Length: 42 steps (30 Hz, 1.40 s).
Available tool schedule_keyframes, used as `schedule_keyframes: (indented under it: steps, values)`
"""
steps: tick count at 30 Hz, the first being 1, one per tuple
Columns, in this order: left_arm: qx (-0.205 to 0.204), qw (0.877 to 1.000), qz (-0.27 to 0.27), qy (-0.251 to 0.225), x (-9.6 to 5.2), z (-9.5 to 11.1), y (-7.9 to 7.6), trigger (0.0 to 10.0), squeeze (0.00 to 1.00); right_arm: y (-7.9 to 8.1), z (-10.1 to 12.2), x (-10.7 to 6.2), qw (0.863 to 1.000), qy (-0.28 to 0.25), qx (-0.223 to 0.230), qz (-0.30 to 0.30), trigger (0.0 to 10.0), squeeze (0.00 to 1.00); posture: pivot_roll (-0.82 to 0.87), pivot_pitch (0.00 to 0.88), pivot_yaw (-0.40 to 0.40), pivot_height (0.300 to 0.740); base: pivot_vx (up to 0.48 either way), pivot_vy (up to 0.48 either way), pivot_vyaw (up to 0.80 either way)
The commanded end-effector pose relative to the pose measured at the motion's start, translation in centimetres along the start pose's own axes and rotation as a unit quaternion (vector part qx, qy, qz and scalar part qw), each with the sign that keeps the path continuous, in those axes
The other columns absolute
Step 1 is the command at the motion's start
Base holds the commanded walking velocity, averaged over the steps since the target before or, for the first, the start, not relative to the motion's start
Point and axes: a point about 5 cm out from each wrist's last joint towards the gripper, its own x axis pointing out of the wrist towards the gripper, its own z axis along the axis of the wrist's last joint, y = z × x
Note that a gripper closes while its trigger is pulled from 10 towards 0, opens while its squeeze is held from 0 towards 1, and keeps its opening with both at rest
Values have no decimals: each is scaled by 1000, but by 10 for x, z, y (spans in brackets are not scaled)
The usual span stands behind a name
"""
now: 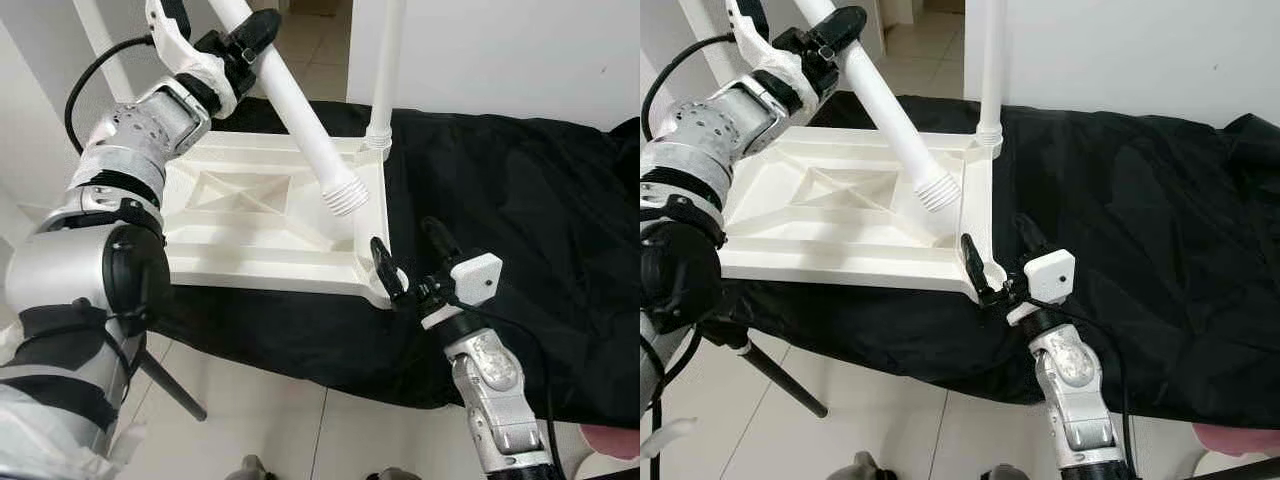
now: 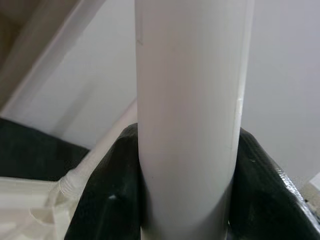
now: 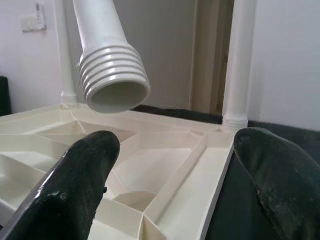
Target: Building children table
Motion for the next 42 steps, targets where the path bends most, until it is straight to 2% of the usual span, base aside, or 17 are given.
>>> schedule_keyframes:
  steps: [1, 2, 5, 7, 9, 10, 11, 12, 13, 14, 17, 19, 23, 25, 32, 34, 42]
  values:
    - [24, 992, -125, -7, 2, 4, -18, 10000, 0, 1, -4, 3, 1000, 21, 0, -3, 10000, 0, -124, 0, 37, 740, 0, 0, 0]
    - [37, 991, -126, -12, 4, 1, -20, 10000, 0, 2, -10, 10, 998, 56, 19, -14, 10000, 0, -122, 0, 37, 740, 0, 0, 0]
    - [64, 990, -125, -19, 6, -1, -23, 10000, 0, 0, -8, 18, 996, 66, 40, -36, 10000, 0, -122, 0, 37, 740, 0, 0, 0]
    - [142, 983, -117, -17, 9, -6, -27, 10000, 0, -3, 1, 28, 997, 57, 33, -31, 10000, 0, -117, 0, 30, 740, 0, 0, 0]
    - [142, 983, -117, -17, 9, -6, -27, 10000, 0, -3, 1, 28, 997, 57, 33, -31, 10000, 0, -117, 0, 30, 740, 0, 0, 0]
    - [187, 976, -110, -14, 10, -10, -29, 10000, 0, -5, 4, 32, 998, 54, 17, -24, 10000, 0, -114, 0, 25, 740, 0, 0, 0]
    - [187, 976, -110, -14, 10, -10, -29, 10000, 0, -5, 4, 32, 998, 54, 17, -24, 10000, 0, -114, 0, 25, 740, 0, 0, 0]
    - [237, 966, -101, -12, 13, -16, -32, 10000, 0, -8, 7, 37, 999, 49, 11, -13, 10000, 0, -101, 0, 10, 740, 0, 0, 0]
    - [237, 966, -101, -12, 13, -16, -32, 10000, 0, -8, 7, 37, 999, 49, 11, -13, 10000, 0, -101, 0, 10, 740, 0, 0, 0]
    - [264, 960, -95, -14, 16, -21, -36, 10000, 0, -11, 9, 41, 999, 43, 8, -9, 10000, 0, -96, 0, 8, 740, 0, 0, 0]
    - [299, 950, -89, -26, 20, -26, -44, 10000, 0, -13, 14, 47, 999, 33, 6, -13, 10000, 0, -88, 0, 5, 740, 0, 0, 0]
    - [330, 940, -77, -45, 20, -29, -49, 10000, 0, -4, 15, 50, 999, 31, -2, 9, 10000, 0, -91, 0, 14, 740, 0, 0, 0]
    - [337, 937, -71, -59, 18, -32, -50, 10000, 0, 4, 14, 54, 999, 36, -10, 23, 10000, 0, -94, 0, 21, 740, 0, 0, 0]
    - [333, 938, -63, -70, 15, -35, -50, 10000, 0, 11, 14, 59, 998, 44, -29, 40, 10000, 0, -99, 0, 24, 740, 0, 0, 0]
    - [340, 935, -57, -78, 12, -46, -53, 10000, 0, 12, 13, 64, 998, 49, -38, 25, 10000, 0, -94, 0, 16, 740, 0, 0, 0]
    - [340, 935, -71, -73, 12, -61, -61, 10000, 0, 8, 13, 68, 998, 44, -42, 11, 10000, 0, -85, 0, 13, 740, 0, 0, 0]
    - [359, 926, -99, -61, 14, -89, -81, 10000, 0, 3, 10, 78, 996, 46, -76, 0, 10000, 0, -73, 0, 3, 740, 0, 0, 0]
